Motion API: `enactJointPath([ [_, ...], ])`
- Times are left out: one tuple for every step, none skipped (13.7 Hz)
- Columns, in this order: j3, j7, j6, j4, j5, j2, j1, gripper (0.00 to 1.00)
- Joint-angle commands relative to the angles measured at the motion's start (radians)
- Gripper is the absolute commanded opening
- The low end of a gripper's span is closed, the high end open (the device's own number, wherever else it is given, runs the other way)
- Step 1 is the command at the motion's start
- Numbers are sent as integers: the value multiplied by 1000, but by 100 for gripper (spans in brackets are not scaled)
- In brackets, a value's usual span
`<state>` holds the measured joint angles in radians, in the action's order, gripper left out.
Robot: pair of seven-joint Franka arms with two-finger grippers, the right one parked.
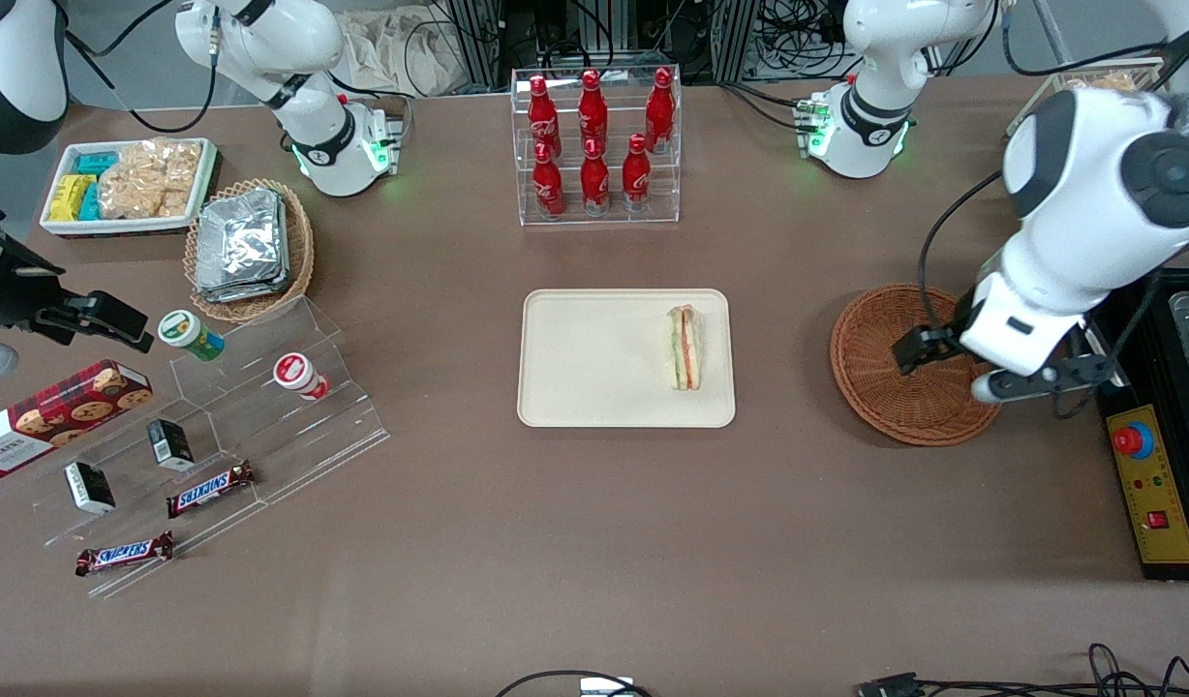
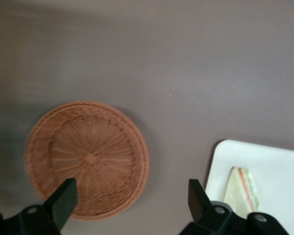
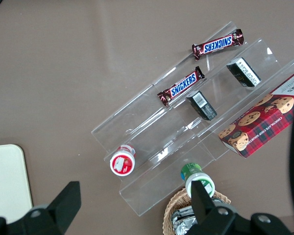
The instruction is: Place sandwich from basket to tray
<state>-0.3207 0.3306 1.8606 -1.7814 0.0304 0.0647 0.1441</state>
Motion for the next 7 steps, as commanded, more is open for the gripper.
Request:
enactJointPath([
  [86, -60, -69, -9, -23, -75, -67, 100],
  [101, -76, -90, -9, -23, -92, -76, 100],
  [110, -94, -119, -7, -32, -109, -77, 100],
  [136, -116, -147, 5, -52, -121, -78, 100],
  [152, -155, -179, 26, -59, -129, -87, 100],
  [161, -218, -231, 57, -58, -129, -90, 100],
  [167, -270, -283, 78, -53, -131, -90, 100],
])
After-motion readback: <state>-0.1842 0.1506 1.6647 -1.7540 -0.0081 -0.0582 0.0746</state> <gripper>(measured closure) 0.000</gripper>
